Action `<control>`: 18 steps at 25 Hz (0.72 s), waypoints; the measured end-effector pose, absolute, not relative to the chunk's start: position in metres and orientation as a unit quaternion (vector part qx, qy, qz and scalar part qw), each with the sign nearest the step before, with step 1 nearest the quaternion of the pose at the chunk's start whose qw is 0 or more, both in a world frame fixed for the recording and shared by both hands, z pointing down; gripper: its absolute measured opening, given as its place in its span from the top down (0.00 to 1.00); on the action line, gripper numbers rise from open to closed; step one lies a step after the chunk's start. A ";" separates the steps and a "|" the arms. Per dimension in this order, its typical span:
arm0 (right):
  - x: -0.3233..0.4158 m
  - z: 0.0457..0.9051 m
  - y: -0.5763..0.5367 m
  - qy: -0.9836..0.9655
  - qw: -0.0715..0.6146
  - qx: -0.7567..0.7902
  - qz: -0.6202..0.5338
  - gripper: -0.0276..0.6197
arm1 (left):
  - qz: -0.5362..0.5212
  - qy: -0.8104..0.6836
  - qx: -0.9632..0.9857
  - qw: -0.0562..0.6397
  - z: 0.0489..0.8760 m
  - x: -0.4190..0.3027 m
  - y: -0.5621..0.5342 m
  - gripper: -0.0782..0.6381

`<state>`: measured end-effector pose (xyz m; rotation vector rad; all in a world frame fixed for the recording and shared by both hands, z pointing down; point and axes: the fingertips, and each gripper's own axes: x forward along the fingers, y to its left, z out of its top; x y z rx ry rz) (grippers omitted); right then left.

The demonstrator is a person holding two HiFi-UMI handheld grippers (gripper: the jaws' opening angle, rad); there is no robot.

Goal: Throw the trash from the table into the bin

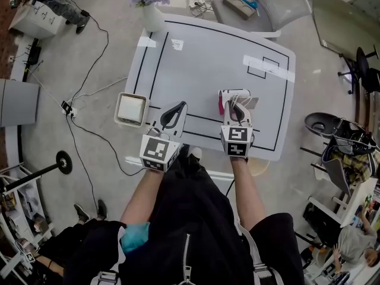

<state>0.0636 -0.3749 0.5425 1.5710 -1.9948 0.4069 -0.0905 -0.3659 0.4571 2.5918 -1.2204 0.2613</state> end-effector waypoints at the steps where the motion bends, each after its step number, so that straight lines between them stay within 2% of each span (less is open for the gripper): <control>1: 0.065 0.537 -0.373 -0.745 0.277 0.588 0.149 0.92 | 0.089 -0.418 0.894 0.135 0.456 -0.087 -0.363 0.88; 18: 0.105 0.461 -0.324 -0.739 0.224 0.625 0.113 0.92 | 0.078 -0.364 0.923 0.100 0.436 -0.028 -0.331 0.88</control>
